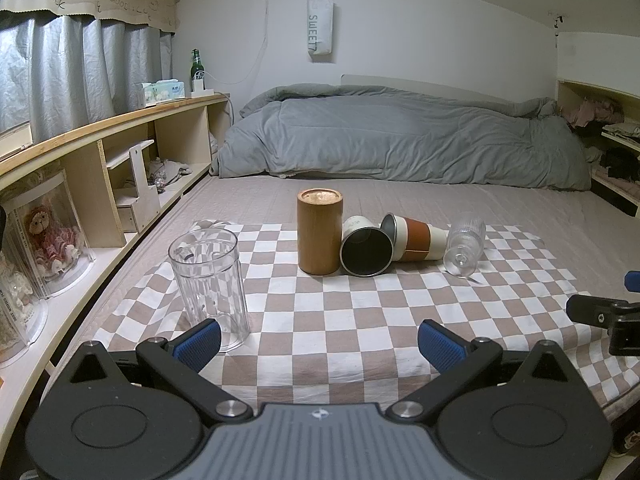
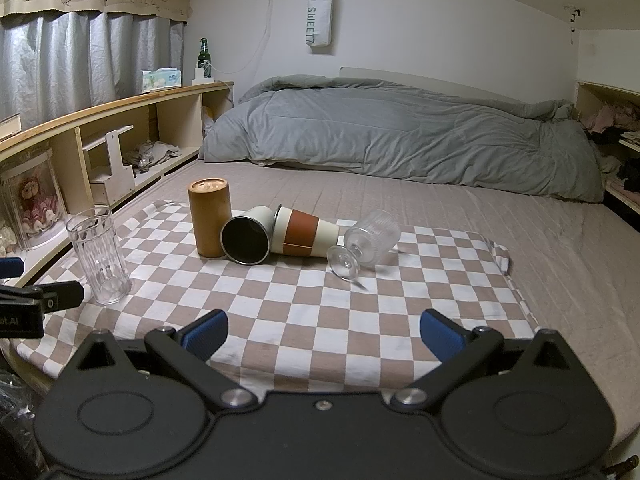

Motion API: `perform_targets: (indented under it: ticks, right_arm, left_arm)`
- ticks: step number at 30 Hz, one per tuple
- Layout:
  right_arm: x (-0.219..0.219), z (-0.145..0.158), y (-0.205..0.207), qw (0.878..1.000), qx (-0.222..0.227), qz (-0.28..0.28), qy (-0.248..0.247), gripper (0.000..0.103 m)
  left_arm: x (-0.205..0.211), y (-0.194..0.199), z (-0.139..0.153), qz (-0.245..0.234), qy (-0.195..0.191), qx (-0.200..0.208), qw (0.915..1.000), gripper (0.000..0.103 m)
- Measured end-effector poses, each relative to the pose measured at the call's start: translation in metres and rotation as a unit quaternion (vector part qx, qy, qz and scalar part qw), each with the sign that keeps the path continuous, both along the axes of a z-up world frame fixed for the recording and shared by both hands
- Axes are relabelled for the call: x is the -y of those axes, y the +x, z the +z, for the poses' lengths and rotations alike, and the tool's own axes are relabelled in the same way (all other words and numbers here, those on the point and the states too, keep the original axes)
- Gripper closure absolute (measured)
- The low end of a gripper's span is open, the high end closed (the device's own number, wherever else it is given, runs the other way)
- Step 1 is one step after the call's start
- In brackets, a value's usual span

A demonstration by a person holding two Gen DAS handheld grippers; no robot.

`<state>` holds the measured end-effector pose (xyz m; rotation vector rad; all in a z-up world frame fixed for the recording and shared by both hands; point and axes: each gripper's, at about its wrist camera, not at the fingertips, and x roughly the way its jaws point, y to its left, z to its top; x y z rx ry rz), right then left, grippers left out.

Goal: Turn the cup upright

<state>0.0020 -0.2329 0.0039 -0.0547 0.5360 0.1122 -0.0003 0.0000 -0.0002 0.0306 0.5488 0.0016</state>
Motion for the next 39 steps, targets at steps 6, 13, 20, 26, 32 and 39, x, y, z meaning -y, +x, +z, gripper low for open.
perform_targets:
  ticks: [6,13,20,26,32,39]
  right_arm:
    - [-0.0001,0.0001,-0.0001,1.000,0.000,0.000,0.000,0.000]
    - [-0.0001,0.0000,-0.0001,1.000,0.000,0.000,0.000,0.000]
    - [-0.0004,-0.0002,0.0001,1.000,0.000,0.000,0.000,0.000]
    - [-0.0005,-0.0002,0.0000,1.000,0.000,0.000,0.000,0.000]
    - [-0.0006,-0.0003,0.0001,1.000,0.000,0.000,0.000,0.000]
    - [-0.0004,-0.0003,0.0001,1.000,0.000,0.000,0.000,0.000]
  left_arm:
    - [0.0000,-0.0001,0.0002,0.001,-0.001,-0.001,1.0000,0.000]
    - [-0.0002,-0.0002,0.0002,0.001,-0.001,0.000,1.0000,0.000]
    - [-0.0003,-0.0002,0.0002,0.000,-0.001,0.000,1.0000,0.000]
    - [-0.0006,-0.0026,0.0048,0.001,-0.002,0.000,1.0000,0.000]
    - [-0.0008,-0.0026,0.0048,0.001,-0.002,0.000,1.0000,0.000]
    - [-0.0009,-0.0028,0.0056,0.001,-0.002,0.000,1.0000,0.000]
